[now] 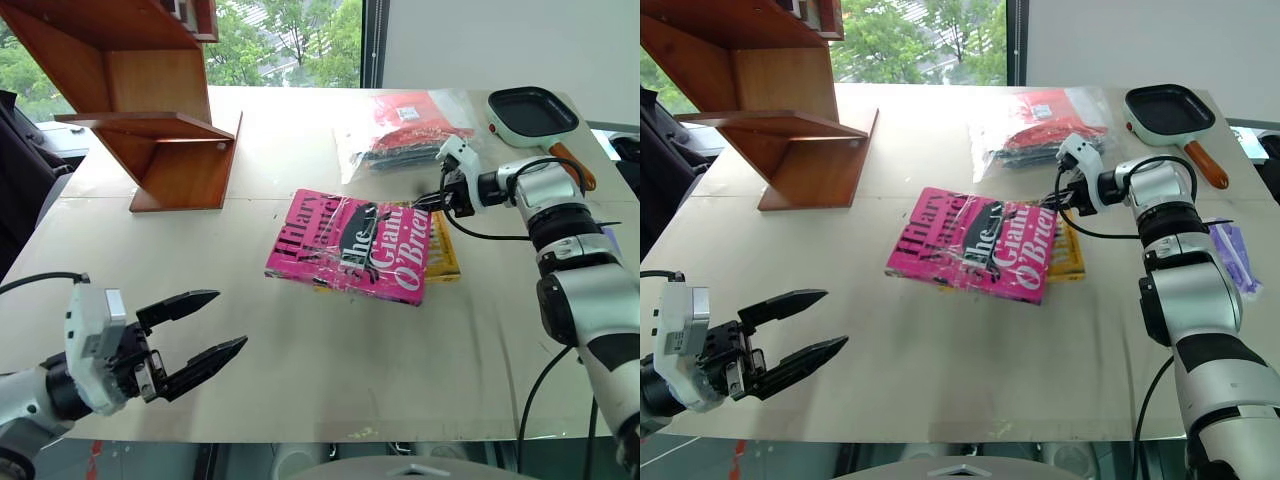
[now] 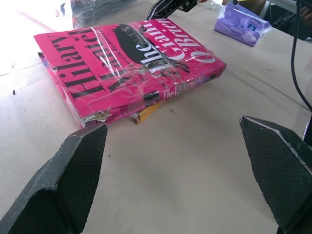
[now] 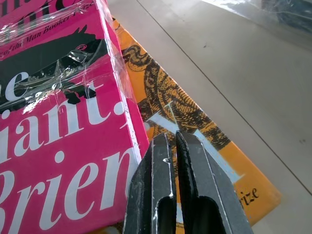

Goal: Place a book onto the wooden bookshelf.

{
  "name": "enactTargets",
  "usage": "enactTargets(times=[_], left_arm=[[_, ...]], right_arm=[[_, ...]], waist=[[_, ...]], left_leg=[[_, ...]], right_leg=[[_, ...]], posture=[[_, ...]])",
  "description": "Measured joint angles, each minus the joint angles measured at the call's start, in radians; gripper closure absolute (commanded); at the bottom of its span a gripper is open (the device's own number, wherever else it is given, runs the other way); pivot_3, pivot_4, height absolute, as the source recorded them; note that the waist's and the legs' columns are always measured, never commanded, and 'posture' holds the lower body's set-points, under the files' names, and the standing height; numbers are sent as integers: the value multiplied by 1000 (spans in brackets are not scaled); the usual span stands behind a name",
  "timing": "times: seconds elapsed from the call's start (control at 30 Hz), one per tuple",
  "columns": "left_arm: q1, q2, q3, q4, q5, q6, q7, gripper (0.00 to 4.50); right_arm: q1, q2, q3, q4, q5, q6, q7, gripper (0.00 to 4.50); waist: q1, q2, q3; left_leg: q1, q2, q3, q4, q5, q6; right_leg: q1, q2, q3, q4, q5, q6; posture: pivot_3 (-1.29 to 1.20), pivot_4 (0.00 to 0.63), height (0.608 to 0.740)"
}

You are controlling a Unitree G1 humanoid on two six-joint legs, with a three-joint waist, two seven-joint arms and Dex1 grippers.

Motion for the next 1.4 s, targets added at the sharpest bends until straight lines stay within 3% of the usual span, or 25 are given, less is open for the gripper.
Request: enactTargets(times=[0.63,1.1,1.13,1.17,1.4], left_arm=[[26,-4,-6,39,64,-25,-48,0],[11,-15,-44,43,80,-30,-56,0],[12,-18,-50,43,79,-30,-54,0],[12,-19,-52,43,79,-30,-54,0],[49,-123,-157,-40,17,-5,22,0]], right_arm=[[87,-34,24,-191,81,131,7,4460],[70,-36,-73,-79,131,-14,-211,4460],[70,-38,-96,-77,146,-35,-217,3968],[70,-39,-99,-78,149,-39,-219,3879],[212,-136,-219,-237,258,-51,-213,863]], waist=[[3,0,0],[3,0,0],[3,0,0],[3,0,0],[23,-1,0]], left_leg=[[0,0,0,0,0,0],[0,0,0,0,0,0],[0,0,0,0,0,0],[0,0,0,0,0,0],[-1,0,0,0,0,0]], right_leg=[[0,0,0,0,0,0],[0,0,0,0,0,0],[0,0,0,0,0,0],[0,0,0,0,0,0],[0,-1,0,-2,0,0]], posture=[[0,150,740],[0,150,740],[0,150,740],[0,150,740],[0,150,740]])
